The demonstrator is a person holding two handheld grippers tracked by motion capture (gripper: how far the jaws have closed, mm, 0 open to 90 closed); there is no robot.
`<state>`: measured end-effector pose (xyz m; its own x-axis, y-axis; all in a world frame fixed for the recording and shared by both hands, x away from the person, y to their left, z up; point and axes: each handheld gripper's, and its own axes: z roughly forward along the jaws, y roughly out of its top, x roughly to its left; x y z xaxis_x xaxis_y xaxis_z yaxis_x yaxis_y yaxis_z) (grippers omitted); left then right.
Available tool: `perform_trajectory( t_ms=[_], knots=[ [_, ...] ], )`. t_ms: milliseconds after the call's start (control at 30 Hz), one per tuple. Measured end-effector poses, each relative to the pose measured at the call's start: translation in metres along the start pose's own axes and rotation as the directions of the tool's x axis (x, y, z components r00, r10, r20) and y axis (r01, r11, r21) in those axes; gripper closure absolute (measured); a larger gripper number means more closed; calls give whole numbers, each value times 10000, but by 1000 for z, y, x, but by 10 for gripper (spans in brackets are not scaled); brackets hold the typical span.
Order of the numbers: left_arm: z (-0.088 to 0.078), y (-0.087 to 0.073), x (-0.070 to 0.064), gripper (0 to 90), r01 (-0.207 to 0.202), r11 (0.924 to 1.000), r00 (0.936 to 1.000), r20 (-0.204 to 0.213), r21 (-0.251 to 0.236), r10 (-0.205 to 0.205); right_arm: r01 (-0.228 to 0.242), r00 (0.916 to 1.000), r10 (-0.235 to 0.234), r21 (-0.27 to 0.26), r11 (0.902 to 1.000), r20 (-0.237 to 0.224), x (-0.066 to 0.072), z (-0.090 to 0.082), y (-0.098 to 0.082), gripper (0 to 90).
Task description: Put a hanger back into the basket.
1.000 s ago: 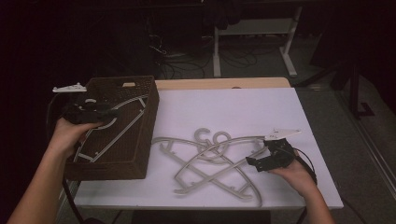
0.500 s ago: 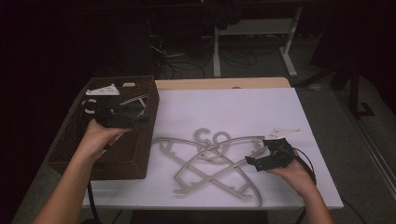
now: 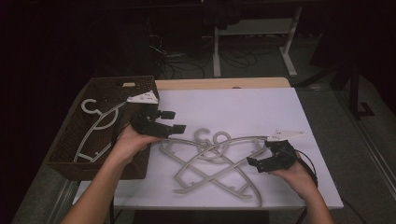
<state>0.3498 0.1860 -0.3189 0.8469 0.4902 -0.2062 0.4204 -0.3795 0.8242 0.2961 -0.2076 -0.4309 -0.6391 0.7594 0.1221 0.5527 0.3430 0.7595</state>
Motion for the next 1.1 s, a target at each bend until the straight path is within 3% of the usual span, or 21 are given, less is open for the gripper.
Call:
perform_trajectory(
  t_ms=[267, 467, 633, 767, 900, 1067, 1100],
  knots=[
    [42, -14, -10, 227, -79, 9990, 9993, 360, 436, 63, -273, 9996, 274, -57, 9996, 97, 0, -2, -4, 17],
    [59, -29, -10, 255, -346, 9965, 9993, 137, 755, 337, -544, 9985, 545, -131, 9984, 66, 2, 0, -9, 17],
    [70, -46, -7, 359, -375, 9923, 9993, 34, 1180, 374, -536, 9985, 537, -85, 9985, 99, 2, 1, -11, 17],
    [73, -58, -4, 422, -405, 9872, 9987, -233, 1546, 446, -438, 9990, 437, 44, 9990, 100, 3, 3, -13, 17],
    [80, -69, -5, 451, -575, 9772, 9965, -479, 2043, 687, -384, 9993, 383, 79, 9992, 37, 3, 5, -15, 17],
    [89, -77, -2, 474, -540, 9691, 9967, -459, 2405, 670, -399, 9992, 399, 23, 9992, 59, 4, 5, -15, 17],
    [91, -78, -2, 476, -615, 9645, 9958, -497, 2567, 767, -385, 9992, 385, 11, 9993, 54, 4, 6, -15, 17]
  ],
)
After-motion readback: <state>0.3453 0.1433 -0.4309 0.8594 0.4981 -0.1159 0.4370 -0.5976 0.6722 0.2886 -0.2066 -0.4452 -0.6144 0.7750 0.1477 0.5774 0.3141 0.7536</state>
